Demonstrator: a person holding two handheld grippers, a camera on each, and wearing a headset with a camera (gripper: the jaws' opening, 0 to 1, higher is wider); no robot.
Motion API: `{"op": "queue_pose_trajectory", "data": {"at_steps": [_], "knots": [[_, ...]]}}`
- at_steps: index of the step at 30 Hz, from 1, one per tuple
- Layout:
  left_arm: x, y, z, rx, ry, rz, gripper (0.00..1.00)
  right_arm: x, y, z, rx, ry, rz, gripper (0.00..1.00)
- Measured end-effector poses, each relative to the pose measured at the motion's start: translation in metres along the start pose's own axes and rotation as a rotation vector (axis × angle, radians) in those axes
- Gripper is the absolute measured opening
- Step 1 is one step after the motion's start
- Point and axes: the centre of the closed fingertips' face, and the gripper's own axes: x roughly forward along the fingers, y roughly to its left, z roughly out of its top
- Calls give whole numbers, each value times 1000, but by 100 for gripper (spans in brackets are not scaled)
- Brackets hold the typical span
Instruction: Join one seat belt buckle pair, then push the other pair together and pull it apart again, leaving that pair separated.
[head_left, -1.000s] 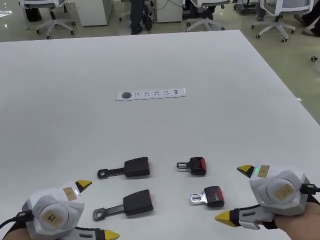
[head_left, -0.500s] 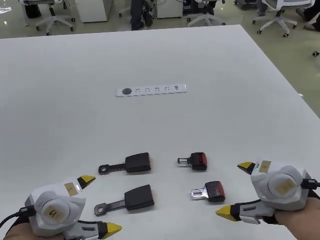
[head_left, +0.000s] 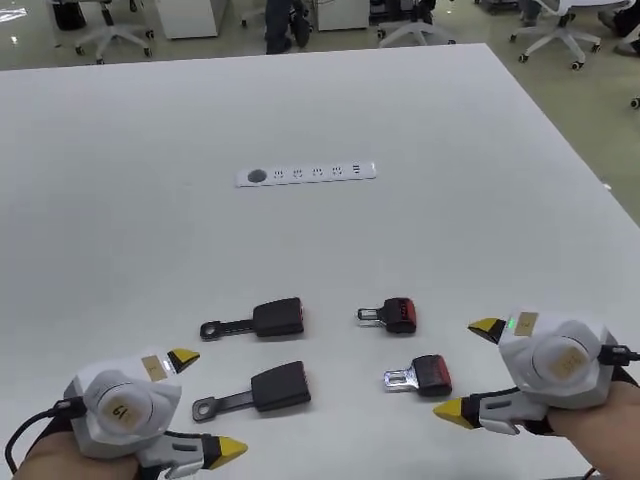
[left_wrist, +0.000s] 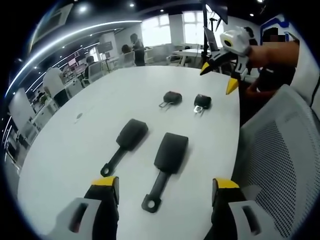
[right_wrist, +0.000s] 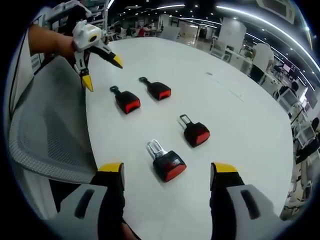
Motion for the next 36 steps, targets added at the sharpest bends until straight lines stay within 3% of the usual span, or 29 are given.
{"op": "queue_pose_trajectory", "data": {"at_steps": [7, 11, 14, 28, 36], "knots": [[3, 0, -2, -5, 9, -5, 73, 5, 2, 2, -21, -11, 21, 69], [6, 1, -6, 13, 32, -20, 62, 9, 3, 1, -38, -13, 44, 64], [9, 2, -6, 18, 33, -25, 61, 13, 3, 1, -51, -16, 58, 64], [34, -10, 3, 86, 63, -98, 56, 27, 8, -11, -155, 62, 110, 52], [44, -7, 7, 93, 43, -108, 49, 35, 9, -13, -169, 83, 128, 46]]}}
